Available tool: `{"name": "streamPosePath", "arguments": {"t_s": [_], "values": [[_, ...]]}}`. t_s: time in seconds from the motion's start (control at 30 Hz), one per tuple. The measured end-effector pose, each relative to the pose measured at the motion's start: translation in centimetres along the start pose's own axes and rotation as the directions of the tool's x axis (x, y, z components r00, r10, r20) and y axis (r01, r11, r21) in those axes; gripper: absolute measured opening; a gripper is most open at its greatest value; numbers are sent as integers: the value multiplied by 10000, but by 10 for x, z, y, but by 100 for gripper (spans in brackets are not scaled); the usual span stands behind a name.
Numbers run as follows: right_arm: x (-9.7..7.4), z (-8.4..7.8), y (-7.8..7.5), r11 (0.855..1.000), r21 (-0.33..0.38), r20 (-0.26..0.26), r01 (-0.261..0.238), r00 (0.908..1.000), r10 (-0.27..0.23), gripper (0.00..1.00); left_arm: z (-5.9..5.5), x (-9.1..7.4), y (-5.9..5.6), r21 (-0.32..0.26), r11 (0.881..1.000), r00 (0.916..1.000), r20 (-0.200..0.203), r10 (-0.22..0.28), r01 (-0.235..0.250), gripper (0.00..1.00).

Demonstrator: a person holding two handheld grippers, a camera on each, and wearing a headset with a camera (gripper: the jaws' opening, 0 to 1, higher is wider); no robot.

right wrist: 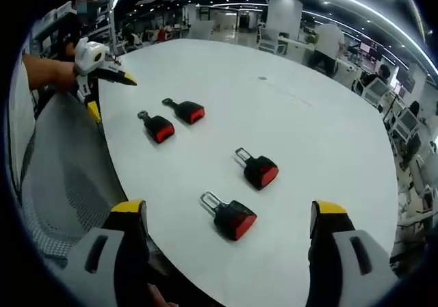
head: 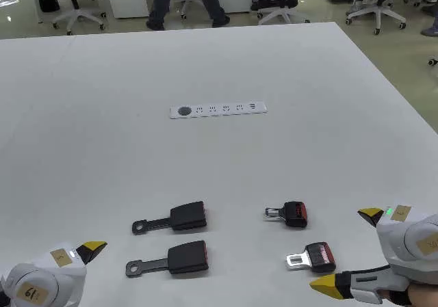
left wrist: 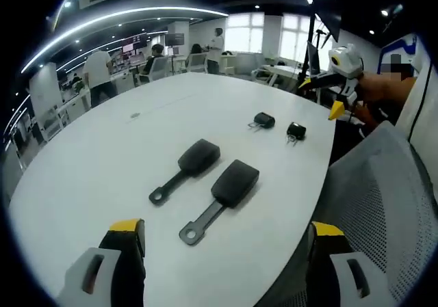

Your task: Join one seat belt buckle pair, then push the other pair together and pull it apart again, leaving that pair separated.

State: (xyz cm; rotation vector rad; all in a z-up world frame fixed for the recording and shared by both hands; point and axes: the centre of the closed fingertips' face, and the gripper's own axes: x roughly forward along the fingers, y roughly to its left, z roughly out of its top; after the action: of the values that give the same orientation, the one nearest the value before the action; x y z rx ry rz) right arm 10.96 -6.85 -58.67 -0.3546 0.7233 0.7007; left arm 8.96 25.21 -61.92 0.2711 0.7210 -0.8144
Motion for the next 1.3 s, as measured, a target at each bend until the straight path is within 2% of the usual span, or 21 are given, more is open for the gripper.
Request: {"name": "streamPosePath", "arguments": {"t_s": [0.47, 0.8, 1.3], "values": [[2, -2, 5, 9999, -46, -68, -124, 9999, 124, 98, -2, -1, 1, -31, 10000, 10000, 7, 85, -85, 100], [3, -3, 5, 9999, -33, -116, -112, 9999, 111, 97, -1, -1, -3, 0, 10000, 10000, -40, 90, -90, 100], [2, -3, 5, 9999, -51, -112, -91, 9999, 91, 98, -5, -1, -1, 91, 9999, 9998, -157, 103, -101, 100]]}}
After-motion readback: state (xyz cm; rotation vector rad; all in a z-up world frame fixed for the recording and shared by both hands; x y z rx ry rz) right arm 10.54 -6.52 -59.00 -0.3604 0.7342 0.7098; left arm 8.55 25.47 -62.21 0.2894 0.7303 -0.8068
